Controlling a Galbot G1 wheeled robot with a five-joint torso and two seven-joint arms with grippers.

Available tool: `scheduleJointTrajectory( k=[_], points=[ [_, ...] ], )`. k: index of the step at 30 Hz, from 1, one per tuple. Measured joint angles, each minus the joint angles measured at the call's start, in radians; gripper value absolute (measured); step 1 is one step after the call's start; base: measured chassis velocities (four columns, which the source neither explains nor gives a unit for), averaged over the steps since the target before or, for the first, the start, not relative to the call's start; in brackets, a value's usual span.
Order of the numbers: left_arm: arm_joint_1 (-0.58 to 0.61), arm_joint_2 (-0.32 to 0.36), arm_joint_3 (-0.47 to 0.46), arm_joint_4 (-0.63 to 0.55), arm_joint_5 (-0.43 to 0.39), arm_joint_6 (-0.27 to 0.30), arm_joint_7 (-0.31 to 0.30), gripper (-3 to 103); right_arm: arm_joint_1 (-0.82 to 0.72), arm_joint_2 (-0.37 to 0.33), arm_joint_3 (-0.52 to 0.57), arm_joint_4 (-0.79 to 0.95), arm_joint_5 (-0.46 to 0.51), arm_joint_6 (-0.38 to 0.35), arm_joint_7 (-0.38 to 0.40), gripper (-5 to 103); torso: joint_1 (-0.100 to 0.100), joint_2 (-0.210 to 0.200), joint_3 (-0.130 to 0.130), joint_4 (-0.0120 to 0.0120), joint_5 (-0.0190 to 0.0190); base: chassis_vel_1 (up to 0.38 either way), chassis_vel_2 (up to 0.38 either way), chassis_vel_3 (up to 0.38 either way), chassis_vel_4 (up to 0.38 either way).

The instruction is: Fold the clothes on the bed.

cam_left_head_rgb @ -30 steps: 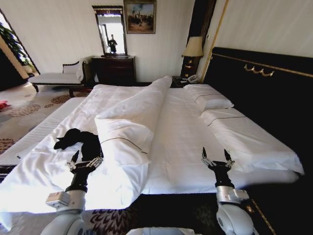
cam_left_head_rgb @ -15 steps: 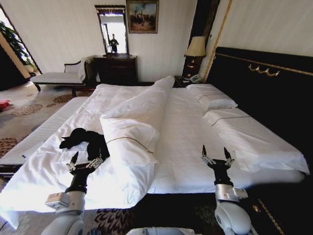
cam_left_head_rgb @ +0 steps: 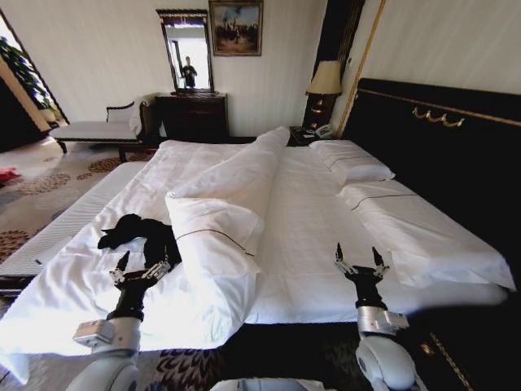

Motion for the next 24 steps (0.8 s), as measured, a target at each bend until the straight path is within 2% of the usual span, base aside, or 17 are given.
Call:
scheduleJointTrajectory(
  k=[8, 19, 24],
  points=[
    [-0.001, -0.009, 0.002, 0.001, 0.004, 0.000, 0.000, 100, 0.014, -0.005, -0.005, -0.013, 0.018, 0.026, -0.018, 100, 0.000, 0.000, 0.000, 0.0000, 0.0000, -0.031, 0.039, 0.029, -0.044],
    [-0.013, 0.003, -0.047, 0.007, -0.020, 0.001, -0.005, 100, 0.056, -0.032, -0.029, -0.037, 0.051, 0.016, -0.029, 100, 0.000, 0.000, 0.000, 0.0000, -0.0001, 0.000, 0.000, 0.000, 0.000],
    [-0.028, 0.010, -0.075, 0.034, -0.033, 0.002, -0.006, 100, 0.115, -0.059, -0.063, -0.063, 0.153, -0.014, -0.003, 100, 0.000, 0.000, 0.000, 0.0000, -0.0002, 0.000, 0.000, 0.000, 0.000]
  ],
)
